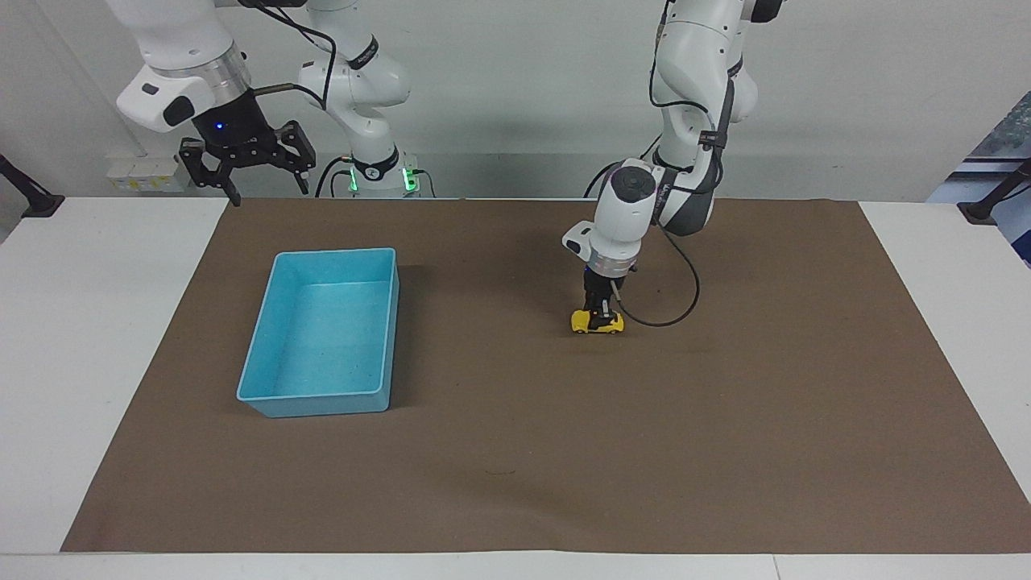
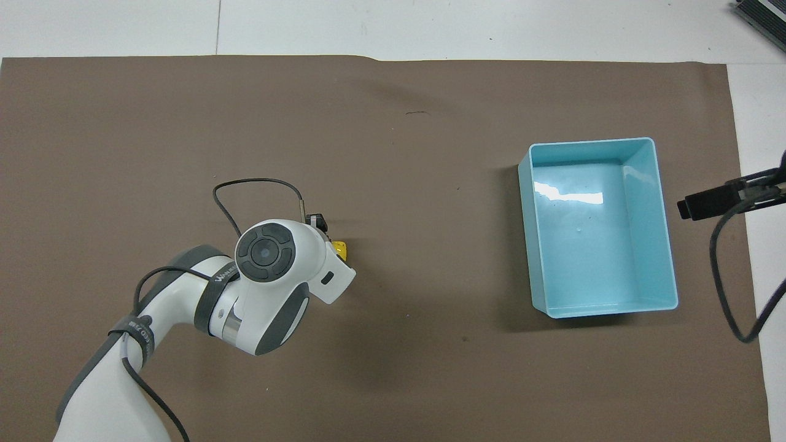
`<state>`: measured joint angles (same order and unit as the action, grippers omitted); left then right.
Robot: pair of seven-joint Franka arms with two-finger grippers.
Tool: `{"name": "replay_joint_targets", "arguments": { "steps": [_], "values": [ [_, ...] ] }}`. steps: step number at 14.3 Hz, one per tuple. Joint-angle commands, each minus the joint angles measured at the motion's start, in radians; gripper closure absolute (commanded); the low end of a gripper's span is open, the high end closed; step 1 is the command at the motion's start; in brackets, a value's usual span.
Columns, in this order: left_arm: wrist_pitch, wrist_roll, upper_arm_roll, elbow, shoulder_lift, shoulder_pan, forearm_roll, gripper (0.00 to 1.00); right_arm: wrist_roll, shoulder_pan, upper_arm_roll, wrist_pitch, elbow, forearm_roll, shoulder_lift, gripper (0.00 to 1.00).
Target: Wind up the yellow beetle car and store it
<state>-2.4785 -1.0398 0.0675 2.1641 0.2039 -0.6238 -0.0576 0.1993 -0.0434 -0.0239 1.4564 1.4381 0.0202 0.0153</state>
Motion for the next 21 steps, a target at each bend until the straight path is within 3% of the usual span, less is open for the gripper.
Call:
{"name": "replay_joint_targets", "arguments": {
  "steps": [1,11,15,16,17,19,21],
  "values": [
    [-0.014,-0.025,0.005,0.051,-0.005,0.051,-0.005,1.0,-0.021,0.01,0.002,0.01,0.01,0.014,-0.008,0.0],
    [0.009,-0.301,0.006,0.111,-0.041,0.231,-0.004,1.0,-0.021,0.01,0.002,0.01,0.01,0.014,-0.008,0.0],
    [0.055,-0.321,0.006,0.102,-0.043,0.283,-0.005,1.0,-0.021,0.01,0.004,0.01,0.01,0.014,-0.008,0.0],
    [0.096,-0.319,0.006,0.079,-0.052,0.286,-0.004,0.29,-0.021,0.01,0.002,0.01,0.01,0.015,-0.008,0.0],
    [0.187,-0.313,0.005,0.041,-0.058,0.283,-0.004,0.0,-0.021,0.01,0.002,0.01,0.01,0.014,-0.008,0.0],
    [0.342,-0.31,0.006,-0.082,-0.06,0.314,-0.004,0.0,-0.021,0.011,0.002,0.01,0.01,0.015,-0.008,0.0],
    [0.385,-0.29,0.009,-0.151,-0.067,0.32,-0.004,0.0,-0.018,0.011,0.002,0.01,0.01,0.014,-0.008,0.0]
  ]
}}
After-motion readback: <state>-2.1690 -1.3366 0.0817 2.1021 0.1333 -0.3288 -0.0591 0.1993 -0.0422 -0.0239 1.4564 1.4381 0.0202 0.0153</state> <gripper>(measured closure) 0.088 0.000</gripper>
